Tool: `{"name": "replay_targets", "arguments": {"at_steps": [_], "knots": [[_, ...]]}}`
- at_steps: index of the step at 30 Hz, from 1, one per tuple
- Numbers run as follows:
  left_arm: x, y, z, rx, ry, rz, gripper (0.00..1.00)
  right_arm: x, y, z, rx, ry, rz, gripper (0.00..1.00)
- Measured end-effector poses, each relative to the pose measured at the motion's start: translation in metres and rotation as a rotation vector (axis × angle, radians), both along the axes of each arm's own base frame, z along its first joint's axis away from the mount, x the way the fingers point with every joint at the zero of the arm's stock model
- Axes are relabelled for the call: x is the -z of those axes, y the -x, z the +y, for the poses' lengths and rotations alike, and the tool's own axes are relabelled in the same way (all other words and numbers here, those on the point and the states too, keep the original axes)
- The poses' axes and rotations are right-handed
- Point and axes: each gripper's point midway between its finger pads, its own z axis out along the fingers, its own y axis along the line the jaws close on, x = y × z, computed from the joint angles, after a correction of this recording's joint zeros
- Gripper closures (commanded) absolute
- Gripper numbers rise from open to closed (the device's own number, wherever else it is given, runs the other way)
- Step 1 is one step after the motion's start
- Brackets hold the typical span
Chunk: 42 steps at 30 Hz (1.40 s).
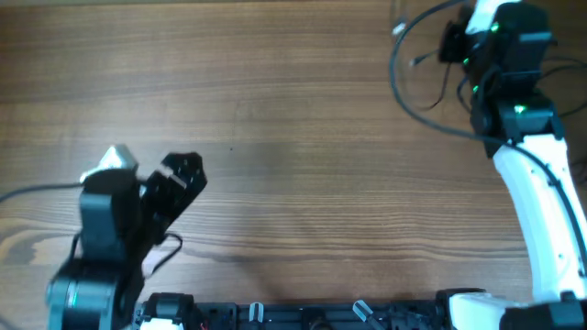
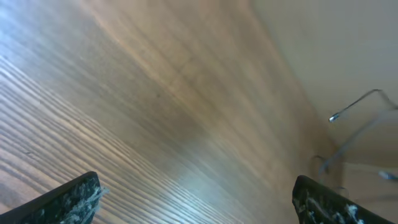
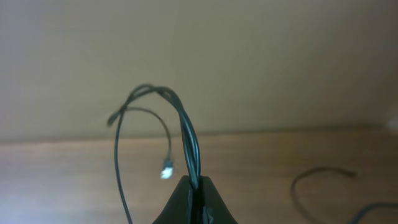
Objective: Untangle cables
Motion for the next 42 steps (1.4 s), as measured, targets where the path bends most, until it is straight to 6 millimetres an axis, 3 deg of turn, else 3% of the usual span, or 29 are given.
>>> {"name": "replay_targets", "arguments": {"at_steps": [3, 6, 8, 11, 18, 19, 20, 22, 23, 27, 32, 36, 39, 42], "knots": [[-0.010, 0.017, 0.003, -0.002, -0.002, -0.047, 0.00, 0.025, -0.020, -0.030, 0.058, 0.015, 0.029, 0.96], [-0.003, 0.027, 0.004, -0.006, -0.009, -0.013, 0.00, 0.079, -0.038, -0.046, 0.035, 0.032, 0.141, 0.96], [0.003, 0.032, 0.005, -0.006, -0.013, 0.023, 0.00, 0.131, -0.049, -0.051, -0.010, 0.028, 0.245, 0.95], [0.006, 0.034, 0.005, -0.006, -0.014, 0.034, 0.00, 0.174, -0.059, -0.050, -0.061, 0.001, 0.308, 0.96], [0.006, 0.034, 0.005, -0.006, -0.014, 0.036, 0.00, 0.212, -0.074, -0.061, -0.078, -0.019, 0.316, 0.96], [0.006, 0.034, 0.005, -0.006, -0.014, 0.036, 0.00, 0.213, -0.075, -0.067, -0.069, -0.019, 0.308, 0.91], [0.006, 0.034, 0.005, -0.006, -0.014, 0.036, 0.00, 0.212, -0.076, -0.072, -0.060, -0.019, 0.300, 0.80], [0.006, 0.034, 0.005, -0.006, -0.014, 0.037, 0.00, 0.209, -0.077, -0.083, -0.044, -0.013, 0.282, 0.22], [0.006, 0.034, 0.005, -0.006, -0.014, 0.036, 0.00, 0.209, -0.077, -0.088, -0.034, -0.017, 0.279, 0.00], [0.006, 0.034, 0.005, -0.006, -0.014, 0.036, 0.00, 0.221, -0.072, -0.102, -0.009, -0.026, 0.313, 0.00], [0.006, 0.034, 0.005, -0.006, -0.014, 0.036, 0.00, 0.234, -0.059, -0.100, 0.004, -0.070, 0.388, 0.00], [0.006, 0.034, 0.005, -0.006, -0.014, 0.037, 0.00, 0.198, -0.037, -0.095, 0.016, -0.096, 0.404, 0.00], [0.006, 0.035, 0.005, -0.006, -0.014, 0.039, 0.00, 0.109, -0.006, -0.088, 0.050, -0.138, 0.286, 0.00], [0.006, 0.034, 0.005, -0.006, -0.014, 0.037, 0.00, 0.057, 0.030, -0.073, 0.053, -0.214, 0.231, 0.00]]}}
